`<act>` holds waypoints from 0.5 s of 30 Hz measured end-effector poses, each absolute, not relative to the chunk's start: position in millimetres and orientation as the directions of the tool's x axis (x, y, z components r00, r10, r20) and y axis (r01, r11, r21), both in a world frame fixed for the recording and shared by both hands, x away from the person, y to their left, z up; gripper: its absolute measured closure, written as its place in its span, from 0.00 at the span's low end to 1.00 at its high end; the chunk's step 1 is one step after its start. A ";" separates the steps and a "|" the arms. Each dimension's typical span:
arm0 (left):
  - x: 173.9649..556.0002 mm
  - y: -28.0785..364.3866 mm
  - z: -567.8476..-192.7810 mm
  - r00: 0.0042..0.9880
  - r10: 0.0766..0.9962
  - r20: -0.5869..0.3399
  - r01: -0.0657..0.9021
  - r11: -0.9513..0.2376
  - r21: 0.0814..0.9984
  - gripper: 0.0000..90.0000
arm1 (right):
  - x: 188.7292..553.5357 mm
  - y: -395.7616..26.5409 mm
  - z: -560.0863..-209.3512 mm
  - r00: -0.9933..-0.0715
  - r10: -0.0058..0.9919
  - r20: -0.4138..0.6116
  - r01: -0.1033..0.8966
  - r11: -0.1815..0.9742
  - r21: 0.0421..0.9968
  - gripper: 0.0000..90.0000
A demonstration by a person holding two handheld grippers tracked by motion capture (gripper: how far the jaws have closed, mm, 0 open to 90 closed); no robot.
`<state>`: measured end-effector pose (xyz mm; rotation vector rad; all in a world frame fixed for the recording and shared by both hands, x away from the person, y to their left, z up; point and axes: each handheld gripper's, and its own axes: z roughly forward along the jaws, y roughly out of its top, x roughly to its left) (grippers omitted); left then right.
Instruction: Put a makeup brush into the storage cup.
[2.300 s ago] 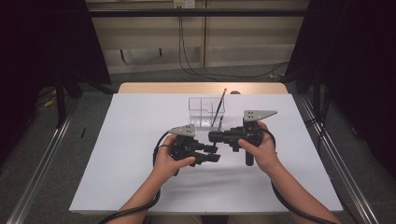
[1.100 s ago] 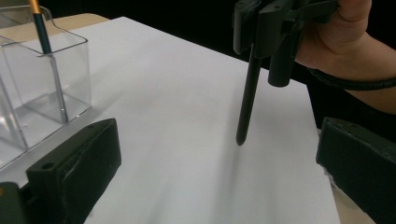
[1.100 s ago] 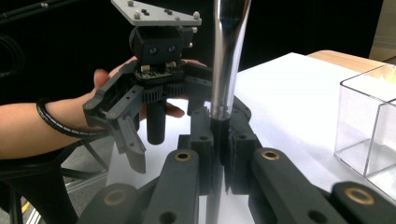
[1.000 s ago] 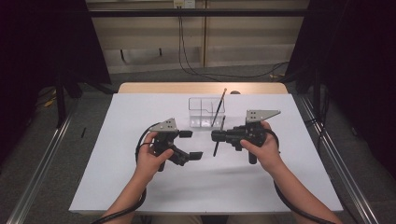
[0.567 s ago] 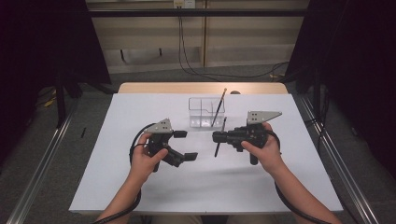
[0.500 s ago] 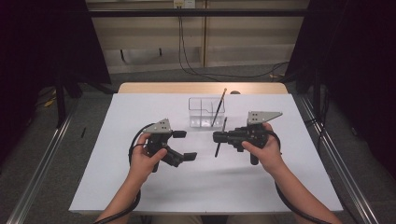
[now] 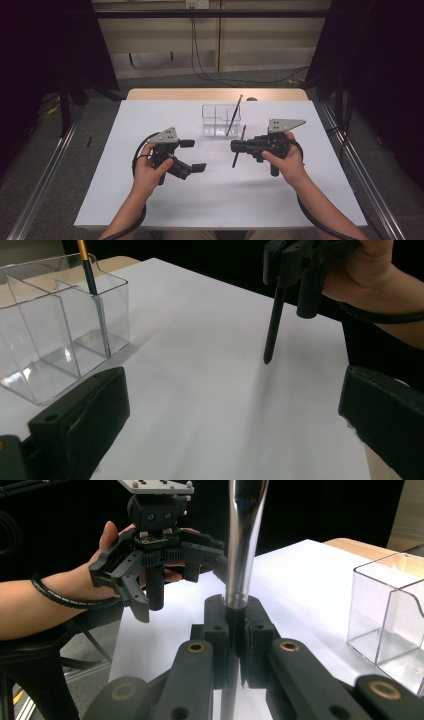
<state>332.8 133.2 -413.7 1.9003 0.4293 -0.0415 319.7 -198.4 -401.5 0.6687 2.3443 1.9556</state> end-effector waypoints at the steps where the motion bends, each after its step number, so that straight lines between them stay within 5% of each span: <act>1: 332.6 133.9 -413.6 0.933 0.276 -0.231 0.312 -0.303 0.901 0.00 | 319.6 -198.5 -401.6 -0.909 0.331 0.255 0.310 0.126 0.942 0.94; 15: 329.7 145.5 -413.9 0.925 0.300 -0.233 0.325 -0.304 0.896 0.00 | 318.4 -197.7 -399.2 -0.914 0.322 0.248 0.302 0.130 0.945 0.94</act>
